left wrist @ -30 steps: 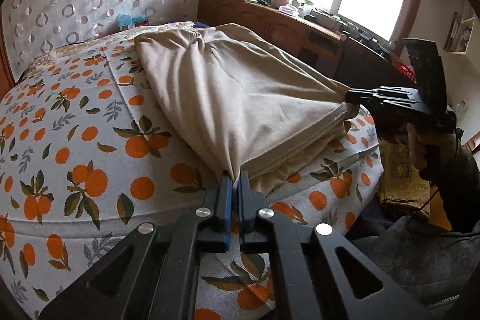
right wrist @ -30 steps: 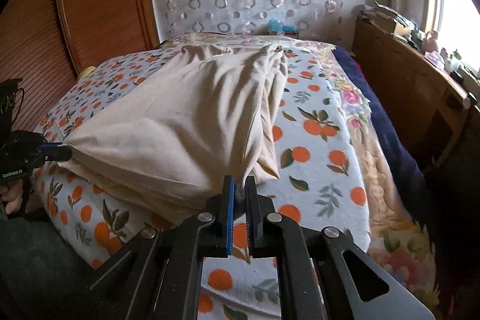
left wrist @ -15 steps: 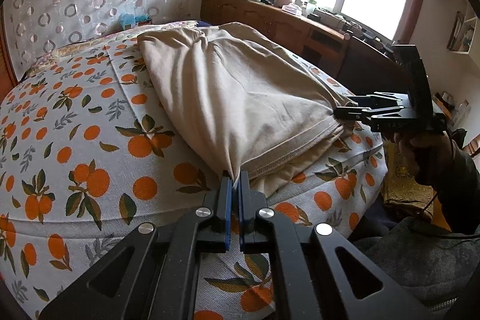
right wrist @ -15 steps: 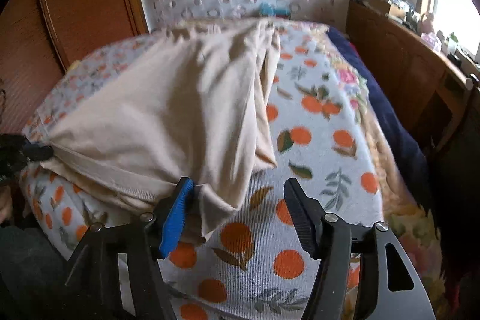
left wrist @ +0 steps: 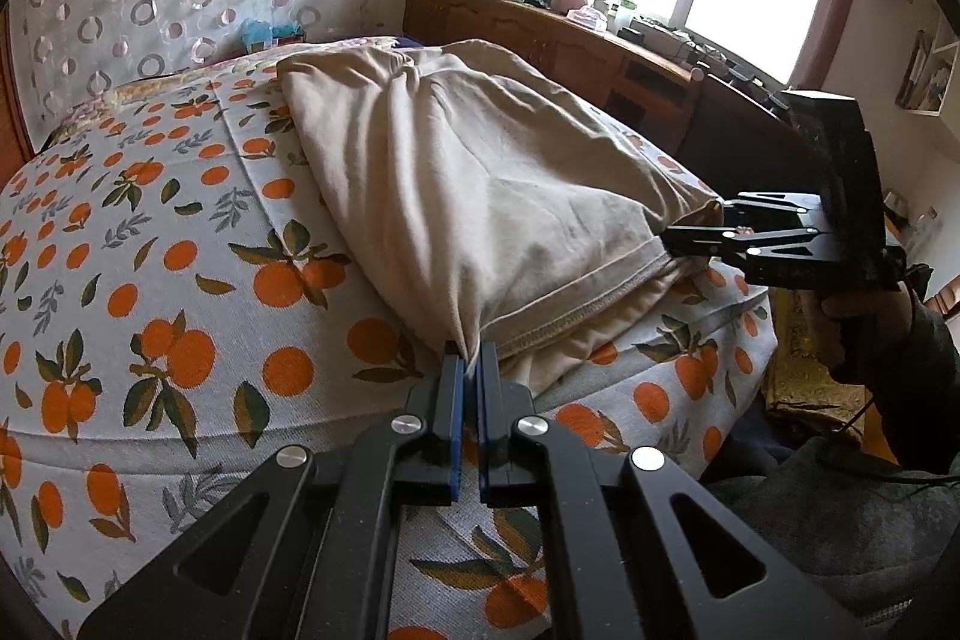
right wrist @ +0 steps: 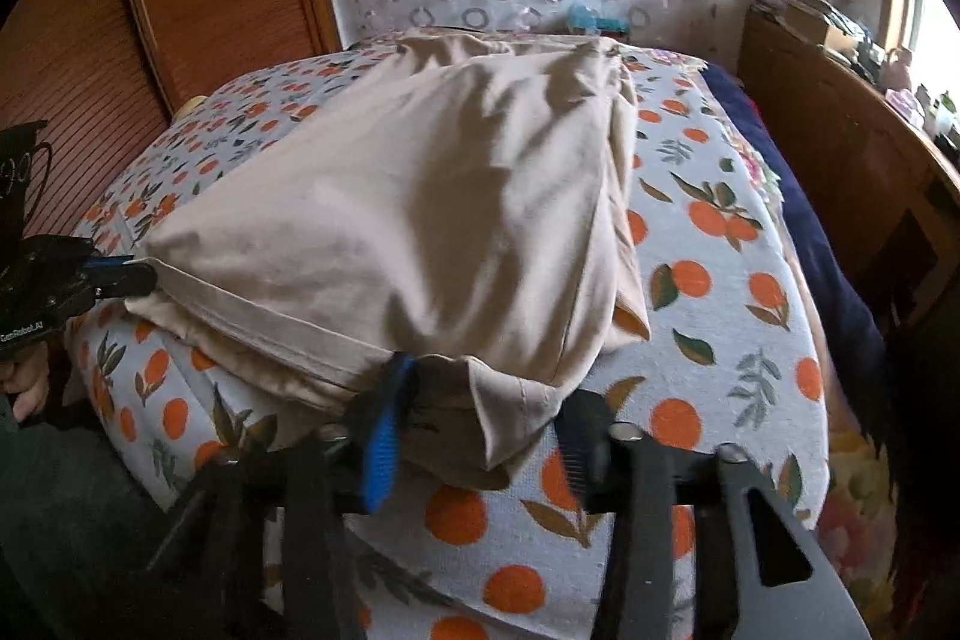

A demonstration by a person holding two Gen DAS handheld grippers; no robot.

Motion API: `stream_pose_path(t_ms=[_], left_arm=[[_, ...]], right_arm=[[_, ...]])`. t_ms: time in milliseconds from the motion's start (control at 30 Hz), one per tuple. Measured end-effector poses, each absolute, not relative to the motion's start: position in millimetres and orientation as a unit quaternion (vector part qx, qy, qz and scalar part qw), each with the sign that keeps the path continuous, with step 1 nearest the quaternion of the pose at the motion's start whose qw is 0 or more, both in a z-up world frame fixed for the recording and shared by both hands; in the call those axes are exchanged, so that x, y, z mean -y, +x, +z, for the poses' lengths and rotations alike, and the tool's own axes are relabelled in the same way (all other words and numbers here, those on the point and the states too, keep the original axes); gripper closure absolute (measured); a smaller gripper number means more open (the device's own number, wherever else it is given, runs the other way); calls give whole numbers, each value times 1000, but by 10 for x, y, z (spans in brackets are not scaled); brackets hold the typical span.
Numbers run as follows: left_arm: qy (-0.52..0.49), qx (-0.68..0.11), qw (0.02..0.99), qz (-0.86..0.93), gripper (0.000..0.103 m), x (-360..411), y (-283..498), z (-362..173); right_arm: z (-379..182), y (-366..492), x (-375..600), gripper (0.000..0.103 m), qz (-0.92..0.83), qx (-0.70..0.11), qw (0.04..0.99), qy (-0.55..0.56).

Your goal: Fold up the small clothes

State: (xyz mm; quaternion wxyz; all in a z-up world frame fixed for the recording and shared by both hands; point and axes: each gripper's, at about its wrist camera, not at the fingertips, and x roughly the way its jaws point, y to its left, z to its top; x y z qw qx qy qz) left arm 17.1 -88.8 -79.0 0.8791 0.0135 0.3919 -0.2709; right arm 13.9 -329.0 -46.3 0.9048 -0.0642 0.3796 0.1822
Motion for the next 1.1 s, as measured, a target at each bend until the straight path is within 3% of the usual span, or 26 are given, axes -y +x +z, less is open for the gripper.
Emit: stream_pose_path(t_ms=[33,100,167,633,900,1100], left_arm=[[13,-390,880,-271,99,885,171,-781],[11,-382,882,-275,99,870,148,-752],[12,-375,885,-275,99,870,126,-719],[-7,-303,911,-280,99,762,336,-132],[-9,-284,927,-246,99,669,1224,250],[-5,-308,928,-210,99,629,2015,222]], right_arm=[[-464,136,3287,68,184,-379,905,-65],[-471,136,3314,90,192,-377,904,-57],[-478,127,3333,94,199,-375,904,-52],[-7,-28,3430,96,211,-294,931,-36],[577,608,3341,96,216,-240,945,-44],[713,1379,3220,96,220,-251,941,-55]])
